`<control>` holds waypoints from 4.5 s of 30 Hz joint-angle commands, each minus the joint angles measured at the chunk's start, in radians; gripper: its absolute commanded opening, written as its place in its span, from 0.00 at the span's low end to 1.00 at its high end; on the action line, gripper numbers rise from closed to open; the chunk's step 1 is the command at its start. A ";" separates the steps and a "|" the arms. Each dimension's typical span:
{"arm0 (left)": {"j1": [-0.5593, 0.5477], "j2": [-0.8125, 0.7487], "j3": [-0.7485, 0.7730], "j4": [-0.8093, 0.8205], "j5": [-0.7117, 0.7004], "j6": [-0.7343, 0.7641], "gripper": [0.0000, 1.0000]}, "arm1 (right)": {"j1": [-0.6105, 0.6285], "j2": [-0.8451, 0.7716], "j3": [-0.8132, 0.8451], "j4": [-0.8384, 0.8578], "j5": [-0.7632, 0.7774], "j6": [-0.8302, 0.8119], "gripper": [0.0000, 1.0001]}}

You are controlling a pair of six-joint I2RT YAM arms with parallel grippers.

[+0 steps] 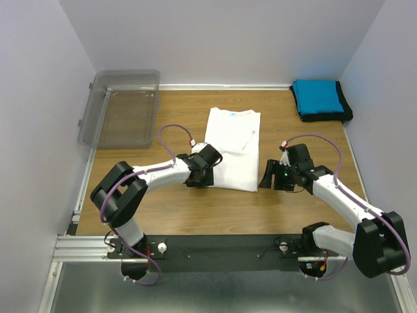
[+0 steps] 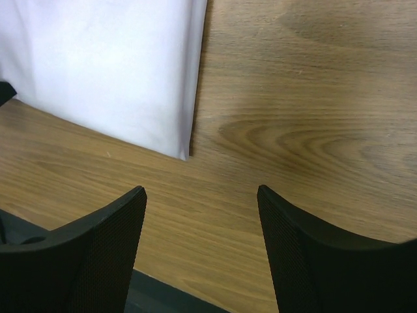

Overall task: Fold and stack the t-shirts
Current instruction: Fold the tshirt

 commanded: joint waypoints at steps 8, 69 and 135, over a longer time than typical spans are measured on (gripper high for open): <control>-0.010 0.096 -0.015 0.001 -0.040 -0.002 0.56 | 0.137 0.093 0.063 -0.025 0.235 0.073 0.76; -0.093 -0.066 -0.117 -0.032 0.151 0.055 0.00 | 0.405 0.340 0.161 -0.187 0.399 0.194 0.01; 0.385 -0.079 -0.019 0.222 0.486 0.169 0.00 | 0.192 0.992 1.307 -0.400 0.316 -0.285 0.01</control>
